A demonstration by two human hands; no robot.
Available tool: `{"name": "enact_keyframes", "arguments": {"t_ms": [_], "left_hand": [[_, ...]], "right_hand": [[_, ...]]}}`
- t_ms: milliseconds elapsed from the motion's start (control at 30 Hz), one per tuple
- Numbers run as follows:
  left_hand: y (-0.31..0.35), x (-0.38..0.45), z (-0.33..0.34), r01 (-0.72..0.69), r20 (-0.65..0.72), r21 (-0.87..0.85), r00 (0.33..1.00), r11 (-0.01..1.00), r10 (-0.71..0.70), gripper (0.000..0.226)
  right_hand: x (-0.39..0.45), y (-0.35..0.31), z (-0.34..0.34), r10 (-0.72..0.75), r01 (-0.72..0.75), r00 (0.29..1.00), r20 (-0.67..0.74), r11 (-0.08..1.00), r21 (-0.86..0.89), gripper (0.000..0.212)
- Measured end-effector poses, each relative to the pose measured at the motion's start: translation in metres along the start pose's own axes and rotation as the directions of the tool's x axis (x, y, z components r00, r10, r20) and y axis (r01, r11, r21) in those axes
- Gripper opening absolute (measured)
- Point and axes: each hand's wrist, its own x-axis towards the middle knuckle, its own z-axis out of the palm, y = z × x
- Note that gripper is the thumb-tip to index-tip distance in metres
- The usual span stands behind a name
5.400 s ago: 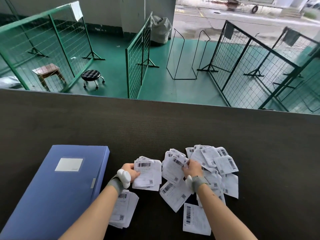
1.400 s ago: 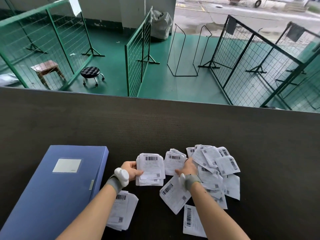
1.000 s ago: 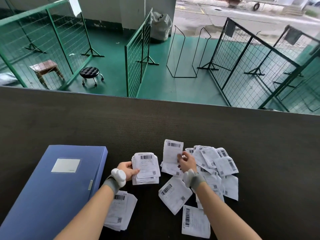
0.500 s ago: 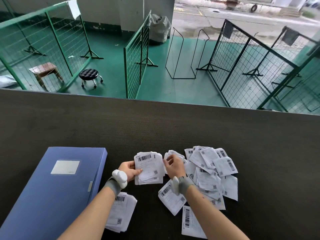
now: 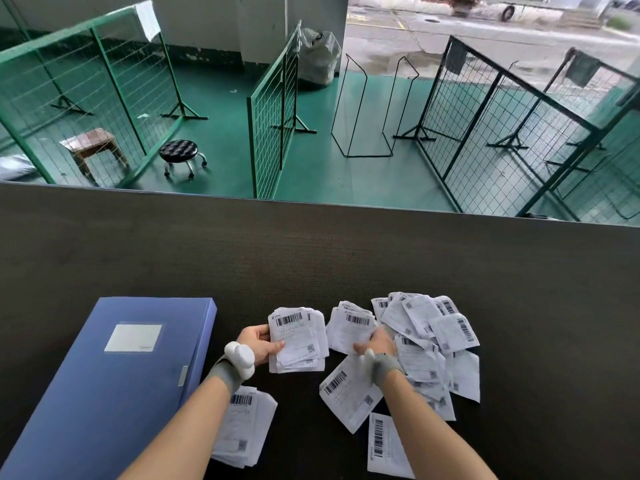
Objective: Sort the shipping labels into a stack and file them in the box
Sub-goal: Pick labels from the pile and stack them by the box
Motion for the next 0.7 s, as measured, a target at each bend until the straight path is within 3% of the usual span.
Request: {"name": "enact_keyframes", "arguments": {"t_ms": [67,133,300,567,633,700], "left_hand": [[-0.002,0.002,-0.001,0.000,-0.009,0.012,1.000,1.000,0.000,0.025],[-0.003,0.004,-0.003,0.009,-0.039,0.030,0.999,1.000,-0.008,0.031],[-0.003,0.007,-0.004,0.036,-0.061,0.029,0.998,0.999,-0.034,0.041],[0.000,0.006,-0.002,0.041,-0.026,0.035,0.999,0.999,-0.040,0.046],[-0.002,0.008,-0.003,0.033,-0.015,0.045,0.999,0.998,-0.032,0.049],[-0.003,0.009,-0.004,0.033,-0.005,0.024,0.999,0.999,-0.033,0.050]], "right_hand": [[-0.002,0.001,-0.004,-0.054,0.054,0.998,-0.026,0.998,0.025,0.010],[-0.004,-0.001,-0.007,-0.130,0.134,0.986,-0.101,0.990,0.032,0.018],[-0.011,-0.003,-0.024,-0.328,0.328,0.927,-0.183,0.944,-0.033,0.014],[-0.004,0.003,-0.036,-0.251,0.156,0.933,-0.257,0.927,-0.341,0.012],[-0.003,0.002,-0.040,-0.314,0.240,0.919,-0.238,0.925,-0.295,0.011],[-0.007,-0.005,-0.041,-0.359,0.353,0.924,-0.134,0.933,-0.065,0.008]]}}
